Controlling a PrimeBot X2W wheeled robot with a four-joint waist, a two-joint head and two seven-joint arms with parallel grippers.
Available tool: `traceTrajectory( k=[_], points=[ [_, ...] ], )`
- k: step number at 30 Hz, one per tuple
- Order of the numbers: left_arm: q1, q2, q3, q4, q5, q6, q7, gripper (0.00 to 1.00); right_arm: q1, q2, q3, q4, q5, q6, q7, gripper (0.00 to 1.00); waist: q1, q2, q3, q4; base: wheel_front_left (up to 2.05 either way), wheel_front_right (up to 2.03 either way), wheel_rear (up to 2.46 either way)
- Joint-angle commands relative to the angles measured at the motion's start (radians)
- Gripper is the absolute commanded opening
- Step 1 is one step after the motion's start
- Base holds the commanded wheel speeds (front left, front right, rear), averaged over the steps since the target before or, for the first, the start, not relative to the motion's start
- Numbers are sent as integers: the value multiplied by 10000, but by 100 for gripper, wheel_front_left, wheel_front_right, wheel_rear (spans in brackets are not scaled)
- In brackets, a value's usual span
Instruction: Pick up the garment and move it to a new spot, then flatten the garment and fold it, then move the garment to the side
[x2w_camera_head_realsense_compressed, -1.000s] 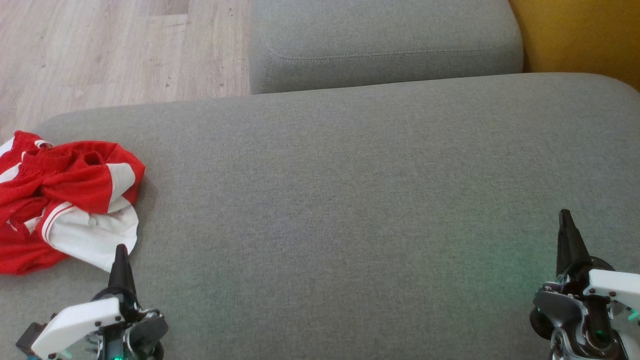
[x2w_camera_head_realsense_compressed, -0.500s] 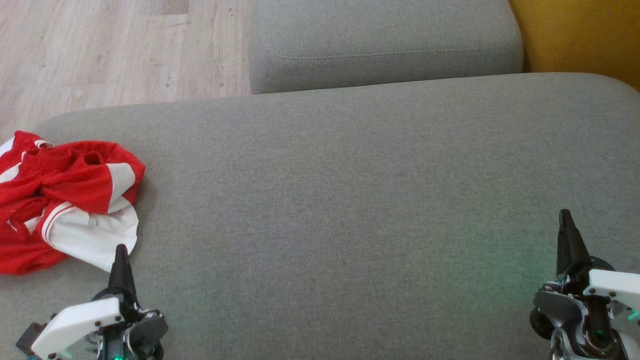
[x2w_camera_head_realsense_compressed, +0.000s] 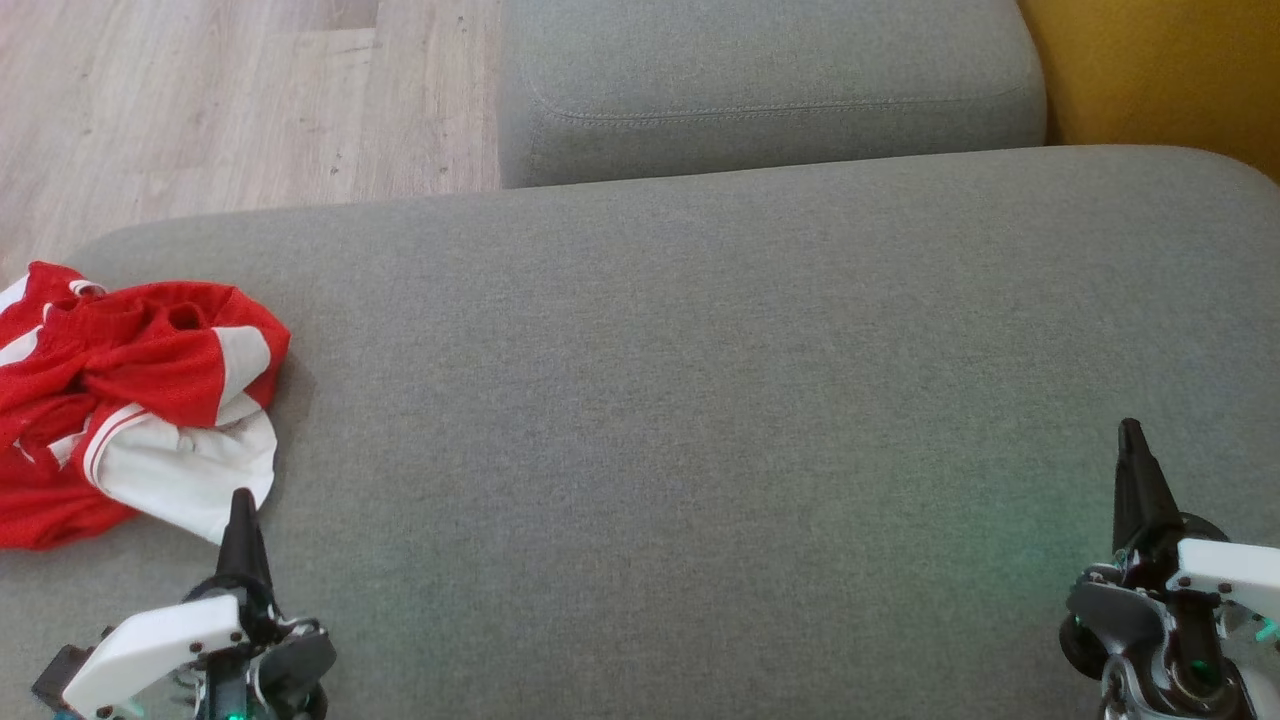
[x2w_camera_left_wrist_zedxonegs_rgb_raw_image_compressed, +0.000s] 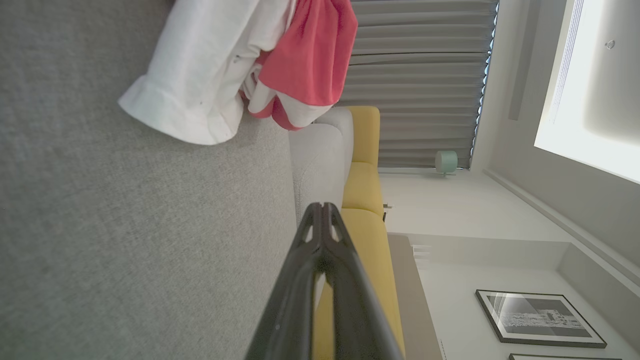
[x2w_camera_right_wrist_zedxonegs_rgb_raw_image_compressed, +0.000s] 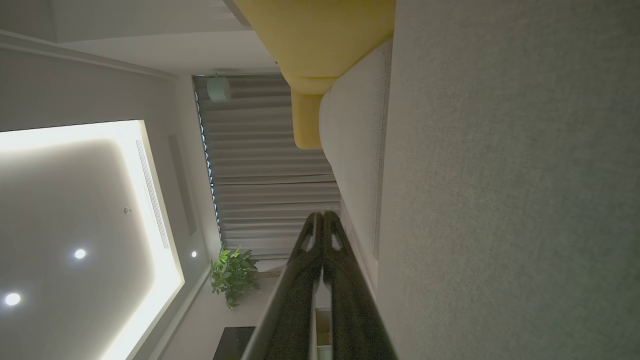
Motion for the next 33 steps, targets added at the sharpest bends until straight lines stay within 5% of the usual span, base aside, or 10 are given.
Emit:
traceTrajectory(
  k=[1,23,24,33],
  points=[
    [-508,47,345,-281,89,-69,70,0,-481,-49,213,-367,-26,-7,56,0,0,-1,0,0,0,0,0],
    [-508,47,345,-281,89,-69,70,0,-481,-49,213,-367,-26,-7,56,0,0,-1,0,0,0,0,0],
    [7,0,-8,40,0,6,-6,100,6,4,2,44,0,0,0,100,0,-1,0,0,0,0,0],
    [315,-16,-146,544,166,5,-162,100,297,44,274,551,34,0,-154,100,0,-1,-7,-8,0,0,0]
  ],
)
